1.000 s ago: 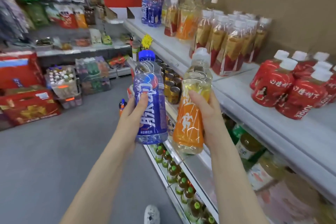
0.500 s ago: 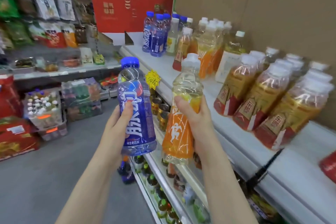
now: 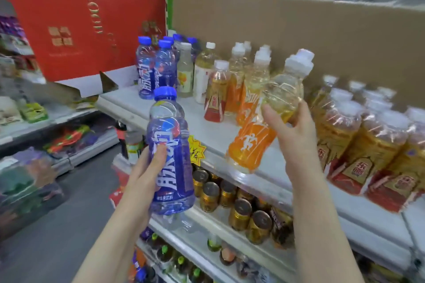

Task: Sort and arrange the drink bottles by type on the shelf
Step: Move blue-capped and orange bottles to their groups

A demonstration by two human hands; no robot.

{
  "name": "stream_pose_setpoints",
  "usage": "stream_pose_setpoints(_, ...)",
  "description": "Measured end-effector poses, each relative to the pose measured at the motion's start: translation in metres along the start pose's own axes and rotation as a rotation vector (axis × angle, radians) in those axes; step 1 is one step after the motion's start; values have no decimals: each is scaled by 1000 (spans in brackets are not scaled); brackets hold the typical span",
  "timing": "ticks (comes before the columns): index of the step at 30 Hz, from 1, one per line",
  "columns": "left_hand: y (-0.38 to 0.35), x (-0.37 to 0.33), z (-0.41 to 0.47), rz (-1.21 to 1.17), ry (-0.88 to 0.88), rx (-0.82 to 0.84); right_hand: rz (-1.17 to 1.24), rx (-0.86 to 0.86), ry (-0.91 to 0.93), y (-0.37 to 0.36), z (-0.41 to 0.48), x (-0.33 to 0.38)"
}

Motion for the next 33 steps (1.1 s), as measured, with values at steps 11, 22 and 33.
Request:
stream_pose_setpoints(11, 1, -6, 78, -67, 29, 113, -550, -22, 103, -76, 76, -32)
stream_pose_setpoints(22, 5, -4, 129, -41, 11, 141, -702, -205, 70, -112, 110, -54)
stream_pose_setpoints(33, 32, -41, 178, 226, -209, 269, -469, 44, 247, -206, 75, 11)
Point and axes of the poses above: each hand's wrist, its own z-axis towards the middle knuckle, its own y-axis out of the back of the hand, x = y × z, the point moved 5 cm from there along z, towards the middle knuckle, and after that the axes turned 3 degrees about -z, right-handed, at the moved point
